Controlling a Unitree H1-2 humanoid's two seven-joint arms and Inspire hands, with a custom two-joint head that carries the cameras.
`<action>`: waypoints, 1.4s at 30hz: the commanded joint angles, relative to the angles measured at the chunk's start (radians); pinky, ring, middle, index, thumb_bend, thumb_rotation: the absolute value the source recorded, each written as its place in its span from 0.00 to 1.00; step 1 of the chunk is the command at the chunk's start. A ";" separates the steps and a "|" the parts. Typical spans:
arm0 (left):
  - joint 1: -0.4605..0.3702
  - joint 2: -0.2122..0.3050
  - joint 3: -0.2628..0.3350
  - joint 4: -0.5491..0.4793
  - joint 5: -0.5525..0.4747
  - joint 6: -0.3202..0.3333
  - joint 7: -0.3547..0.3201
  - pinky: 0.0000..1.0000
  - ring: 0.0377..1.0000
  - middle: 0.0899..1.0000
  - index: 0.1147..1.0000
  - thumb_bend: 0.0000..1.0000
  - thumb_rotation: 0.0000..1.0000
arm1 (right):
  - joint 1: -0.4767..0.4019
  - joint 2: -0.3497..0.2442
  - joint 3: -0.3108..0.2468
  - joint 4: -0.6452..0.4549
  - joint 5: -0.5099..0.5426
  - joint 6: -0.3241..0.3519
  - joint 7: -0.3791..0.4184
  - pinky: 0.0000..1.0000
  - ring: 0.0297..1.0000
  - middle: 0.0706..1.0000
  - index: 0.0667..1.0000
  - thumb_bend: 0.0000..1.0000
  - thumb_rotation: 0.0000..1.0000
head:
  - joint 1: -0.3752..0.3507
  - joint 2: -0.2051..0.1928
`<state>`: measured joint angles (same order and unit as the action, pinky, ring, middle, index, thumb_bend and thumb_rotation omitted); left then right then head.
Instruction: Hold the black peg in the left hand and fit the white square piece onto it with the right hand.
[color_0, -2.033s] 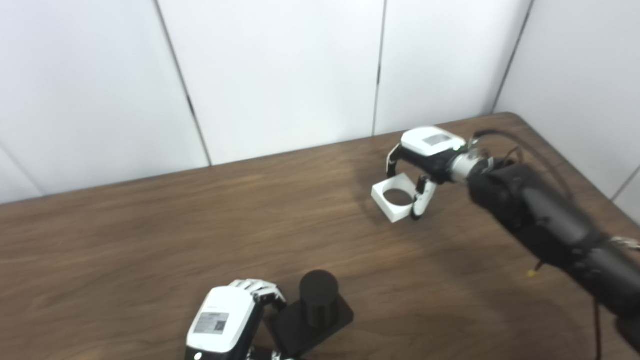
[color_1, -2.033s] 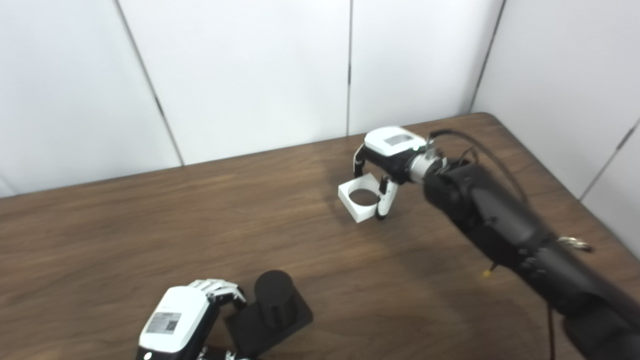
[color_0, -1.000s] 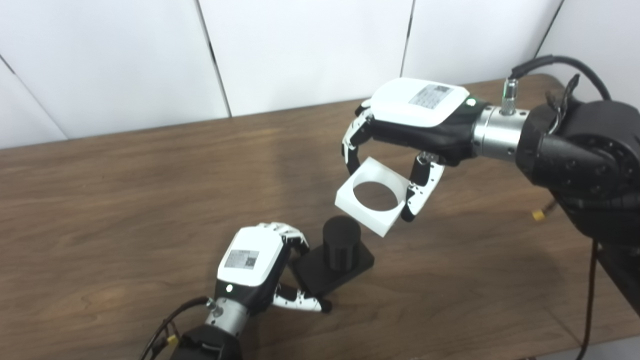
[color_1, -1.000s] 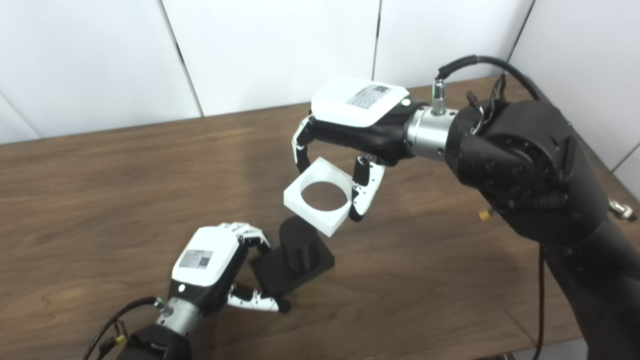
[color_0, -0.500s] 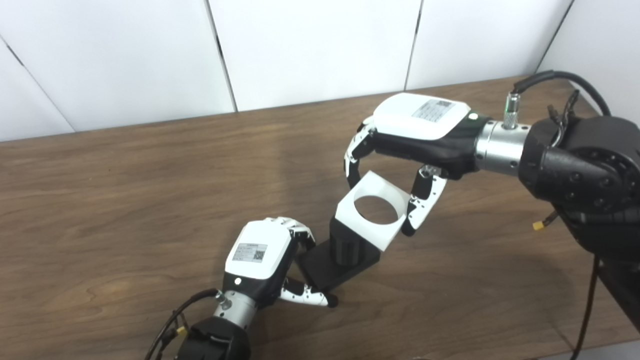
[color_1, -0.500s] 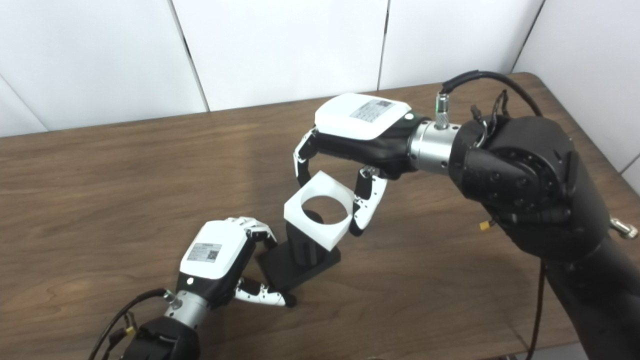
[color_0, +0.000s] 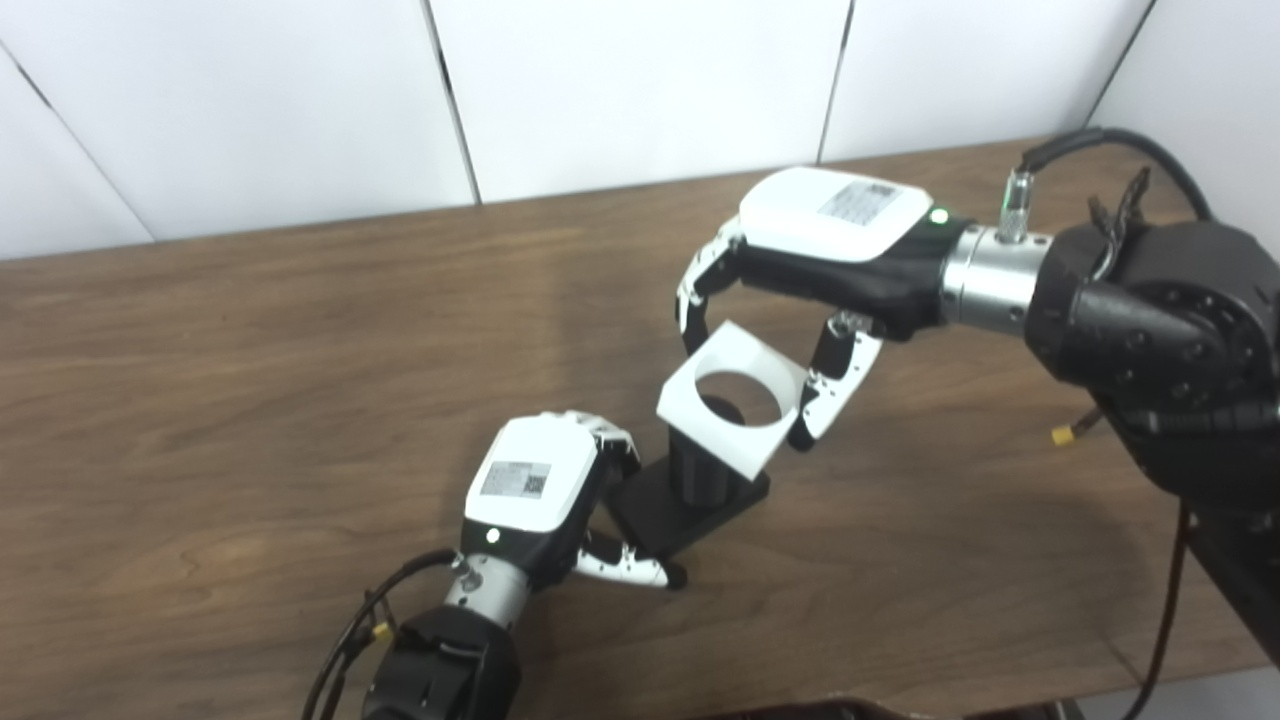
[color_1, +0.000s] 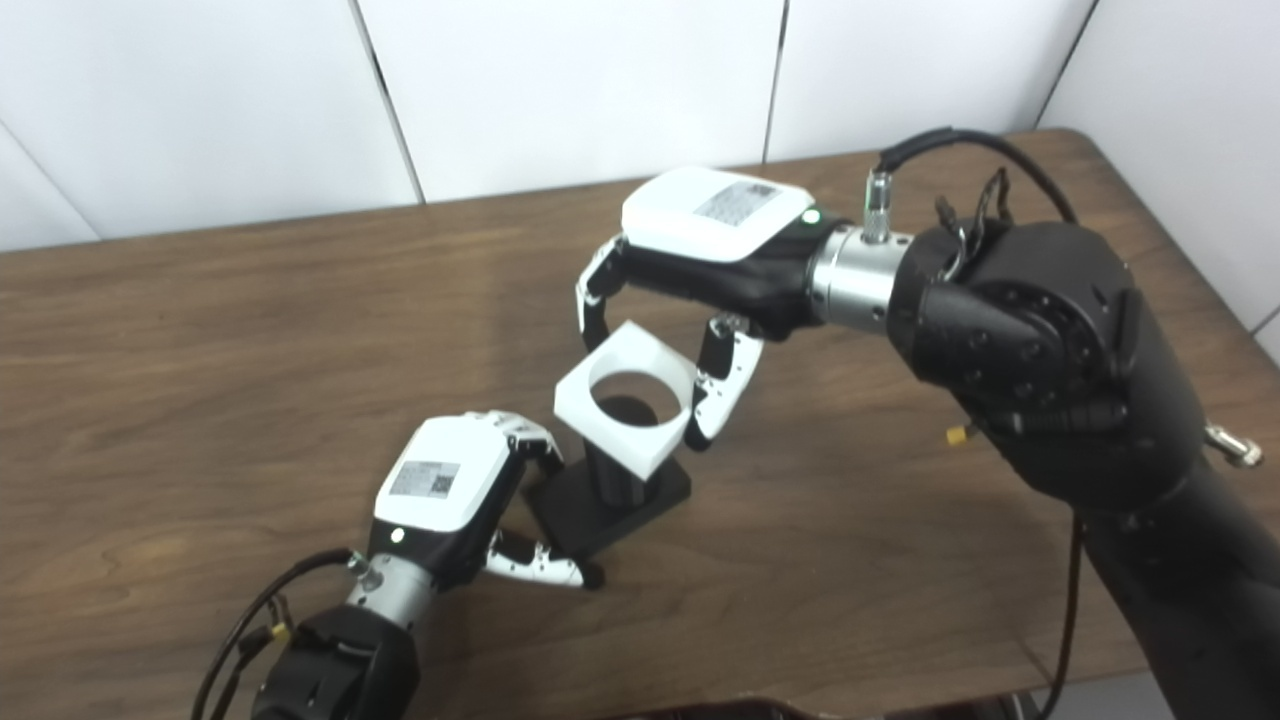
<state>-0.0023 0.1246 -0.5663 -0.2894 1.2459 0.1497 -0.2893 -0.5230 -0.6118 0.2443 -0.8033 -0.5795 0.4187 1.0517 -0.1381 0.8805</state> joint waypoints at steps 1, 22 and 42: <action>0.008 -0.008 -0.029 0.032 0.029 0.003 -0.060 0.78 0.78 0.70 0.42 0.51 0.06 | -0.026 -0.003 -0.007 -0.006 -0.007 -0.032 -0.039 0.83 0.76 0.71 0.45 0.52 0.13 | 0.001 0.001; 0.010 -0.031 -0.033 0.022 0.042 0.016 -0.085 0.78 0.78 0.71 0.42 0.51 0.06 | 0.018 0.043 0.049 0.058 -0.059 -0.108 -0.077 0.78 0.75 0.70 0.45 0.52 0.14 | 0.014 0.009; 0.000 -0.026 -0.037 0.030 0.040 0.021 -0.085 0.77 0.78 0.71 0.43 0.51 0.06 | 0.049 0.075 0.050 0.085 -0.093 -0.161 -0.084 0.73 0.75 0.70 0.45 0.52 0.13 | 0.004 0.006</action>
<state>-0.0076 0.0980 -0.5787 -0.2944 1.2728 0.1809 -0.3234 -0.4400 -0.5375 0.3121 -0.7047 -0.6729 0.2718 1.0000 -0.1335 0.8866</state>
